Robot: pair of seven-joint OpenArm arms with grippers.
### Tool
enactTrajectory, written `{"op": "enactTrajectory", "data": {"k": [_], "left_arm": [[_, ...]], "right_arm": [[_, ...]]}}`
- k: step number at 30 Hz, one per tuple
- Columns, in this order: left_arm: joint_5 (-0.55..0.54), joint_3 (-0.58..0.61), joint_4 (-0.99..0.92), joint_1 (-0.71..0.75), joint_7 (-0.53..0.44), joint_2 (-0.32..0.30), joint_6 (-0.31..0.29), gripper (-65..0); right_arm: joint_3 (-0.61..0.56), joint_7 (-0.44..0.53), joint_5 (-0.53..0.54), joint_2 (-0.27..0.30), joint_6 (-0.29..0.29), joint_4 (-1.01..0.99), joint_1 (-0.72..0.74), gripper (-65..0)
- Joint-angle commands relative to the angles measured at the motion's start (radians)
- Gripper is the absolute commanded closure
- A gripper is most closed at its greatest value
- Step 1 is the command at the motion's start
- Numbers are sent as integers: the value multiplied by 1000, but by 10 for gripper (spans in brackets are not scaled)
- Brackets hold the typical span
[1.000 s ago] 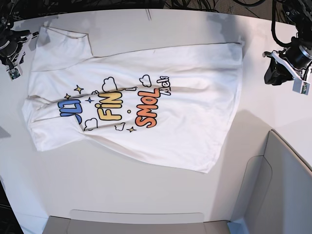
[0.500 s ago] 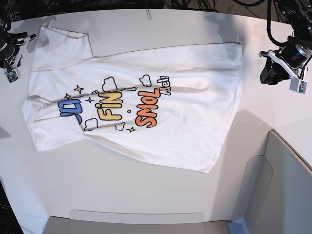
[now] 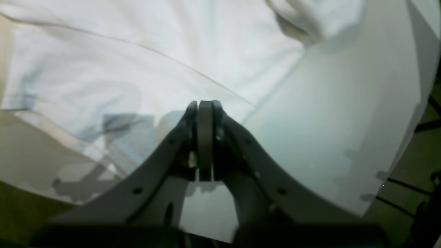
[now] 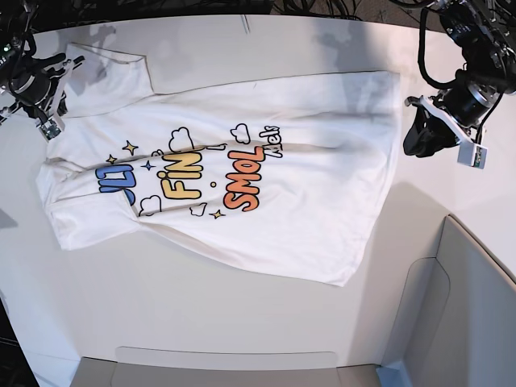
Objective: Layout the t-shirt on the table in an organized manner, then fold the t-shirt properly
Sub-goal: 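Move both grippers over the shirt toward its printed front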
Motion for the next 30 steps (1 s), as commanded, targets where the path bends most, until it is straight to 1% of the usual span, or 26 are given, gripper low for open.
{"op": "enactTrajectory", "data": {"k": [1, 3, 5, 7, 10, 13, 17, 19, 21, 24, 28, 30], "left_arm": [[-16, -3, 16, -25, -21, -8, -1, -159], [-15, -3, 16, -41, -21, 17, -1, -159], [-15, -1, 16, -52, -21, 27, -1, -159], [-15, -1, 16, -61, -21, 35, -1, -159], [-13, -1, 16, -74, -21, 40, -1, -159], [-13, -1, 15, -81, -21, 40, -1, -159], [-13, -1, 15, -84, -21, 38, -1, -159], [-13, -1, 15, -97, -21, 38, -1, -159], [-12, -1, 13, -104, -21, 40, -1, -159], [-12, -3, 13, -104, -21, 41, -1, -159], [-12, -3, 13, -104, -21, 55, -1, -159], [-12, -3, 13, -104, -21, 66, -1, -159]], "right_arm": [[2, 35, -8, 21, 3, 17, 17, 0], [-5, 78, -8, 38, 3, 17, 17, 0], [-10, 149, 3, 50, 3, 17, 16, 0], [-10, 201, 42, 57, 3, 19, 11, 0], [-10, 250, 134, 89, 3, 19, 13, 0], [-10, 263, 239, 124, 3, 19, 20, 0], [-19, 259, 394, 178, 3, 19, 70, 0], [-31, 255, 448, 205, 3, 19, 99, 0], [-44, 253, 470, 221, 3, 19, 117, 0], [-102, 253, 477, 245, 3, 19, 166, 0], [-168, 253, 491, 248, 3, 19, 226, 0], [-194, 253, 520, 247, 3, 19, 249, 0]]}}
